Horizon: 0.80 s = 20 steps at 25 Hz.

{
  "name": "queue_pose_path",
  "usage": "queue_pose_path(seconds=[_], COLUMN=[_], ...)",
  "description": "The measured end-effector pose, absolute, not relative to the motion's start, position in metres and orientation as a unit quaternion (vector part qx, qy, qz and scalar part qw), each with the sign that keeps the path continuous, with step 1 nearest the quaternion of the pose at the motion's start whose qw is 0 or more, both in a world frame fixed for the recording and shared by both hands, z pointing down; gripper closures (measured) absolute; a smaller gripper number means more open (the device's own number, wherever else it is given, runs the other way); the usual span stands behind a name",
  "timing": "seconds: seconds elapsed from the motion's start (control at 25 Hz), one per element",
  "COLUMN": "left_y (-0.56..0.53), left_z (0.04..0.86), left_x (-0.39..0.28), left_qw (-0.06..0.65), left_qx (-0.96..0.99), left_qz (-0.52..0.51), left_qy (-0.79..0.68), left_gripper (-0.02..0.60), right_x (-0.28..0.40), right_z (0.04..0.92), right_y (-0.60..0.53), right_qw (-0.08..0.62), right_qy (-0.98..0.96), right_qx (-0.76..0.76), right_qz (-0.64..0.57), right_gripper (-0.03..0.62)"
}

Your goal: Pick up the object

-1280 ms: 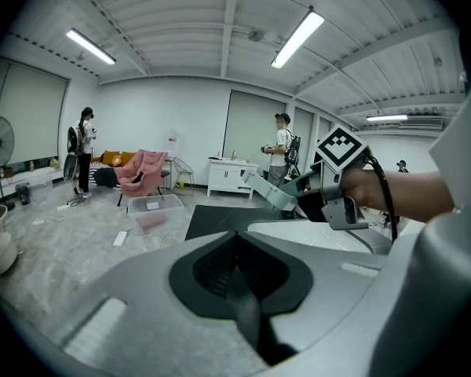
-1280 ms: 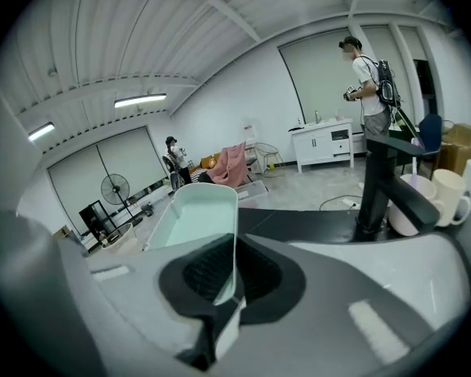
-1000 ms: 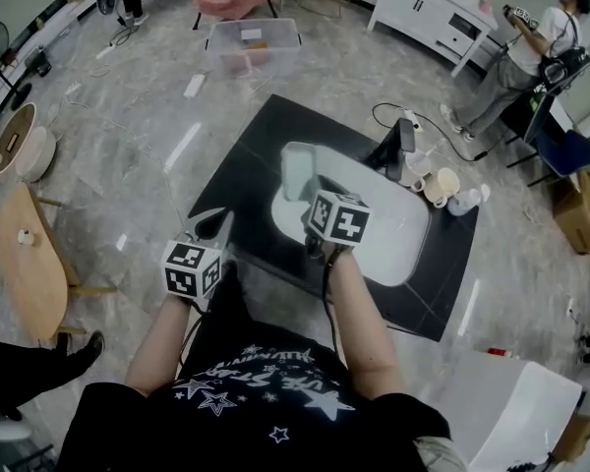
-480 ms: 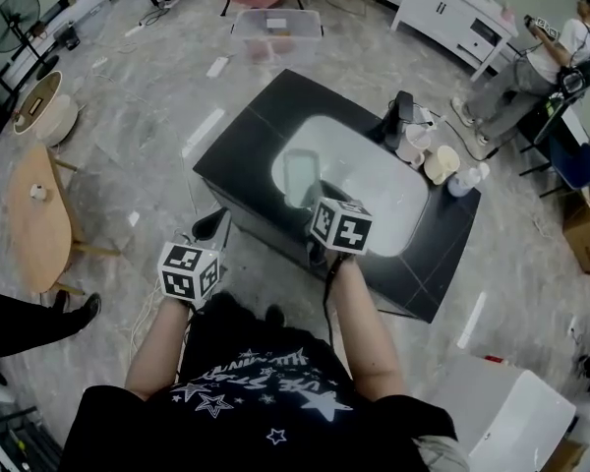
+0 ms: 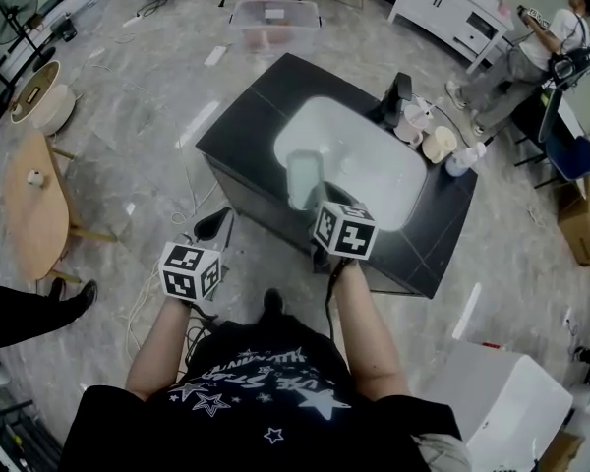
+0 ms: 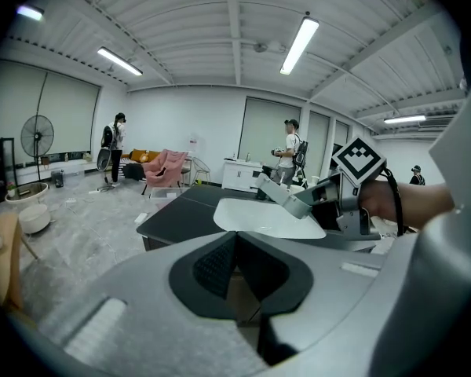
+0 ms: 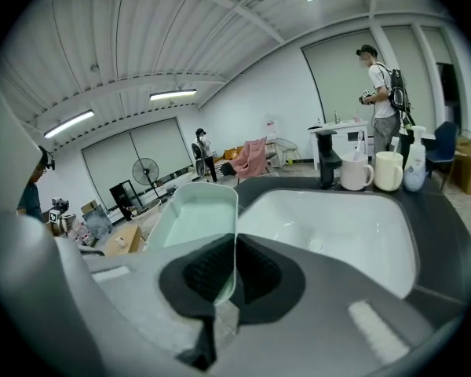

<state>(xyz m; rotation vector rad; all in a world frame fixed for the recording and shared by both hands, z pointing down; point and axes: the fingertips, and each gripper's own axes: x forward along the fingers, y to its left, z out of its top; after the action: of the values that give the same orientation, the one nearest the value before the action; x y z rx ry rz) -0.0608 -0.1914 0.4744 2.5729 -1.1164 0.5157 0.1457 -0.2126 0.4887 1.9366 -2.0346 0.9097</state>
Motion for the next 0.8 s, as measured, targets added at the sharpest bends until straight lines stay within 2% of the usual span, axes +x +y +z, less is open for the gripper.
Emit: queue_pose_path(seconds=[0.8], left_y=[-0.019], left_z=[0.482], left_x=[-0.195], left_qw=[0.175], left_qx=[0.876], left_qz=[0.175], left_qy=[-0.414], left_gripper=[0.572], right_x=[0.027], right_z=[0.494], right_y=[-0.037], right_qw=[0.1], right_qy=[-0.694], right_qx=[0.641], right_qz=[0.313], right_gripper=[0.585])
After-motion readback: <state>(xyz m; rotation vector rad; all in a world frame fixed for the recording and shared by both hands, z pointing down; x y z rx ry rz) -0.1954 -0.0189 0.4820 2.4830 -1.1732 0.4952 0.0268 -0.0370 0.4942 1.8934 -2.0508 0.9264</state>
